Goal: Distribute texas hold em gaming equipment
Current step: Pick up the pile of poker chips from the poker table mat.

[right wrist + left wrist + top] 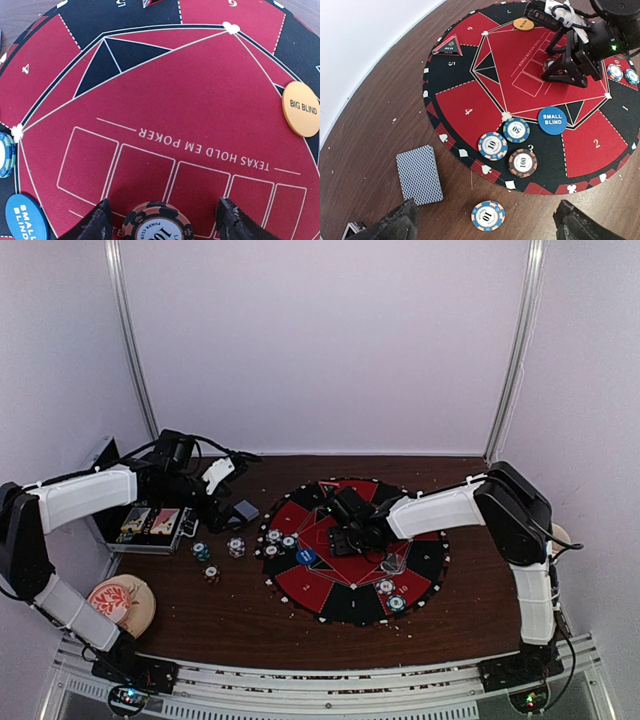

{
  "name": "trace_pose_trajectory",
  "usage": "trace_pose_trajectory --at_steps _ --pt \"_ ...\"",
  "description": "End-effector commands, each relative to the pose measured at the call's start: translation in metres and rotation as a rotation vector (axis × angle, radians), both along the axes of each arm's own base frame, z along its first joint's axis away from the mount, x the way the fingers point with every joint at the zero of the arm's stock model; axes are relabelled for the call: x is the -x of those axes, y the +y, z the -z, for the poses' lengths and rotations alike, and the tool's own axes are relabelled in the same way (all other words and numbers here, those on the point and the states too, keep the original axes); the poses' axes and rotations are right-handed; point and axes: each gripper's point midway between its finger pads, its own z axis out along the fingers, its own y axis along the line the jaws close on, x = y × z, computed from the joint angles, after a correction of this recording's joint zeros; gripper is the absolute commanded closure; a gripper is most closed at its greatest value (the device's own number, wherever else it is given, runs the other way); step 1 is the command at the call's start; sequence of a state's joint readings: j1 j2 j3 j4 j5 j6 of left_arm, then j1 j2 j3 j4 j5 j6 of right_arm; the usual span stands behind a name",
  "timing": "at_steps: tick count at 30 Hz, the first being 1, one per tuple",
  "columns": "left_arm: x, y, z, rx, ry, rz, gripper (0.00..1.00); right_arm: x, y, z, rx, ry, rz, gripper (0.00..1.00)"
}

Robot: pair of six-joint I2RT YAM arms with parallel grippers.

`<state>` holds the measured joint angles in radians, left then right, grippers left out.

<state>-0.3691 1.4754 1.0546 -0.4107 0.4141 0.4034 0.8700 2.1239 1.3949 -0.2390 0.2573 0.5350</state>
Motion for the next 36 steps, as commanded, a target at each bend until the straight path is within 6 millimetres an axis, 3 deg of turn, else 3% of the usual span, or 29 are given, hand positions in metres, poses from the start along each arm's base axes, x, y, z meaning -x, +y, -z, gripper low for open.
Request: trace_pose_trajectory --at_steps 1,16,28,36 --pt "-0.008 0.001 -0.007 0.020 -0.044 -0.023 0.02 0.013 -0.002 0.021 0.019 0.050 -0.007 0.31" --pt "-0.010 0.002 -0.003 0.016 -0.045 -0.032 0.02 0.030 0.004 0.023 0.077 0.044 -0.031 0.40" --pt "-0.012 0.003 -0.002 0.014 -0.048 -0.043 0.02 0.017 -0.008 0.028 0.123 0.008 0.040 0.43" --pt "-0.012 0.005 -0.005 0.013 -0.062 -0.050 0.02 0.018 -0.011 0.030 0.111 0.019 0.048 0.51"
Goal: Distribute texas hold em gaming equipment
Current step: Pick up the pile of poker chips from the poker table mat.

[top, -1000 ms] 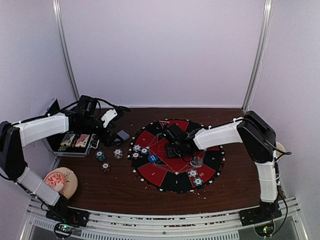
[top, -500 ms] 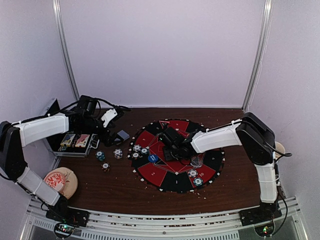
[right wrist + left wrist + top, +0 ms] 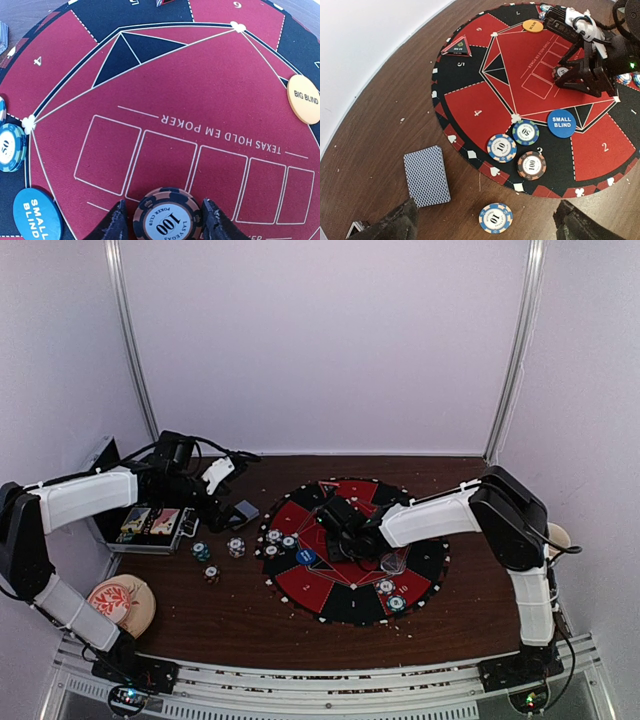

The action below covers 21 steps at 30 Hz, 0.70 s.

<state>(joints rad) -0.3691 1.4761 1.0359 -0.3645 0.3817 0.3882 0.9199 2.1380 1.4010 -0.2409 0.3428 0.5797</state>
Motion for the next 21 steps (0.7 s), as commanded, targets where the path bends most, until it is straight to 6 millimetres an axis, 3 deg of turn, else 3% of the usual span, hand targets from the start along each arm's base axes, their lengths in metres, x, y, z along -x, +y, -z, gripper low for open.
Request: trace_pose_trajectory --at_steps 1,4,8,15,21 --pt "-0.006 0.002 -0.007 0.018 -0.038 -0.018 0.02 0.009 -0.019 0.031 0.085 0.065 0.018 0.52" --pt "-0.006 0.002 -0.008 0.017 -0.041 -0.020 0.02 0.011 -0.020 0.034 0.083 0.073 0.016 0.55" --pt "-0.006 0.003 -0.009 0.017 -0.046 -0.022 0.02 0.011 -0.020 0.032 0.076 0.067 0.015 0.70" --pt "-0.005 0.003 -0.010 0.017 -0.048 -0.025 0.02 0.003 -0.021 0.015 0.081 0.027 0.021 0.68" --pt "-0.005 0.004 -0.010 0.018 -0.049 -0.027 0.02 -0.013 -0.035 -0.017 0.056 -0.030 0.064 0.69"
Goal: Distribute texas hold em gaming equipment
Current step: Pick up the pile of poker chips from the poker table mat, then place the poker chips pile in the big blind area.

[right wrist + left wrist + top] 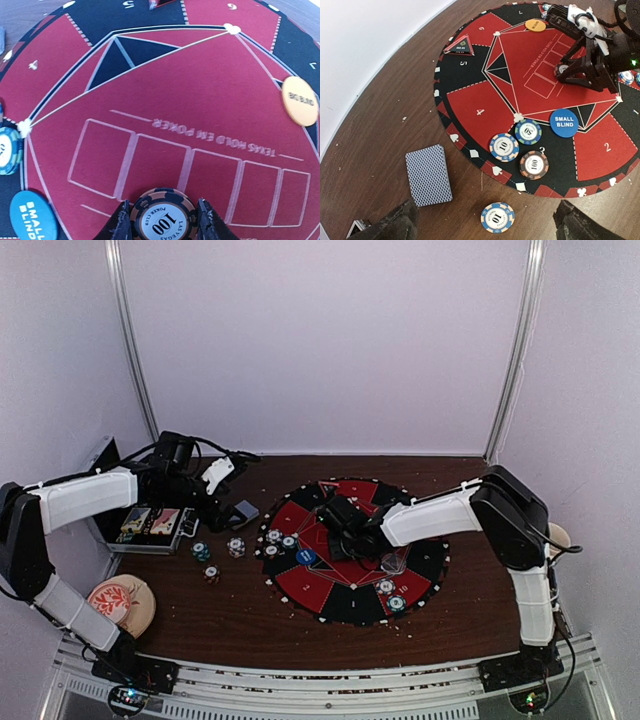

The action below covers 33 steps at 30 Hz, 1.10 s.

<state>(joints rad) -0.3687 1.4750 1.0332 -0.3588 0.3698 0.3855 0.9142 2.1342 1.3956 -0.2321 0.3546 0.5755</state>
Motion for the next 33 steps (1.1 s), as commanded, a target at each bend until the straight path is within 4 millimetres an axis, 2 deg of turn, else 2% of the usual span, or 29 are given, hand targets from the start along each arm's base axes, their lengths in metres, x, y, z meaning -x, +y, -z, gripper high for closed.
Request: trace_pose_trajectory --at_steps 1,9,16,25,33 --pt "-0.003 0.002 -0.010 0.023 -0.043 -0.015 0.02 -0.013 -0.036 -0.020 0.047 -0.024 0.064 0.69" --pt "-0.003 0.001 -0.009 0.025 -0.041 -0.012 0.02 -0.022 -0.066 -0.046 0.033 -0.055 0.113 0.69" --pt "-0.003 0.000 -0.008 0.029 -0.034 -0.007 0.02 -0.019 -0.115 -0.056 0.040 -0.070 0.187 0.69" --pt "-0.002 -0.001 -0.010 0.034 -0.035 0.000 0.02 -0.013 -0.168 -0.050 0.045 -0.063 0.264 0.70" --pt "-0.001 -0.001 -0.009 0.035 -0.031 0.001 0.02 -0.026 -0.190 -0.038 0.047 -0.039 0.302 0.70"
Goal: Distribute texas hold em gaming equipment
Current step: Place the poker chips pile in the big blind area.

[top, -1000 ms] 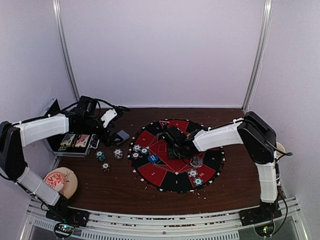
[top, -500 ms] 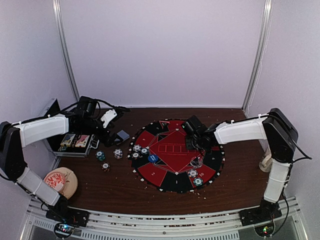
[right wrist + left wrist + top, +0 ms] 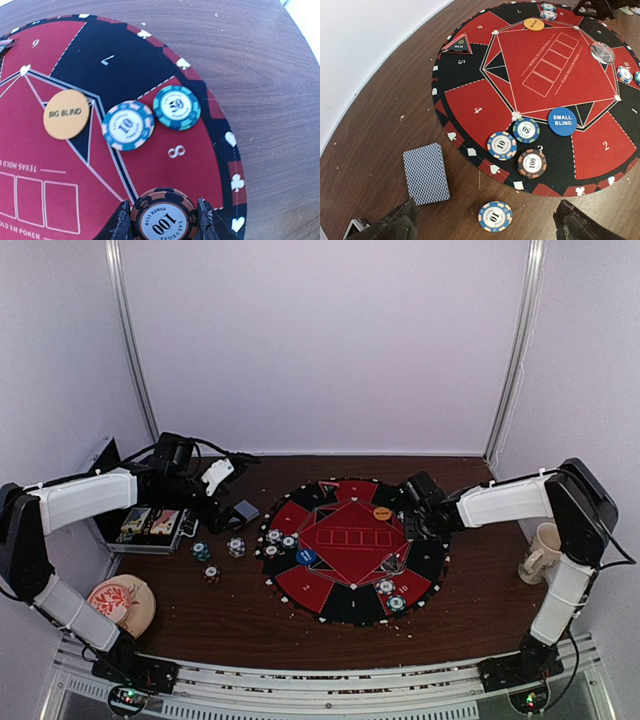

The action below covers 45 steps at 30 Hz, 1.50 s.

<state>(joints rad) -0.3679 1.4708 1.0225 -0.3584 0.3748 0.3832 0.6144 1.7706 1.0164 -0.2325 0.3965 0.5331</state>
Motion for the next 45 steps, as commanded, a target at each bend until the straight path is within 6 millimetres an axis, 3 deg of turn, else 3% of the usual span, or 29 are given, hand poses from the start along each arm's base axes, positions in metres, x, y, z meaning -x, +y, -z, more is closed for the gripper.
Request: trace_pose_trajectory --at_steps 1,14,31,39,45 --pt "-0.003 -0.001 -0.012 0.032 -0.041 0.002 0.02 -0.014 -0.005 -0.004 -0.018 -0.026 0.011 0.70" --pt "-0.003 -0.002 -0.011 0.035 -0.037 0.008 0.02 -0.040 -0.016 0.014 -0.016 0.000 0.050 0.70" --pt "-0.004 -0.003 -0.008 0.032 -0.031 0.007 0.02 -0.051 -0.016 0.025 -0.036 0.008 0.050 0.68" --pt "-0.003 -0.002 -0.012 0.033 -0.040 0.005 0.02 -0.052 -0.015 0.029 -0.036 0.021 0.050 0.60" --pt "-0.004 -0.002 -0.012 0.032 -0.039 0.004 0.02 -0.049 -0.016 0.017 -0.050 0.008 0.052 0.52"
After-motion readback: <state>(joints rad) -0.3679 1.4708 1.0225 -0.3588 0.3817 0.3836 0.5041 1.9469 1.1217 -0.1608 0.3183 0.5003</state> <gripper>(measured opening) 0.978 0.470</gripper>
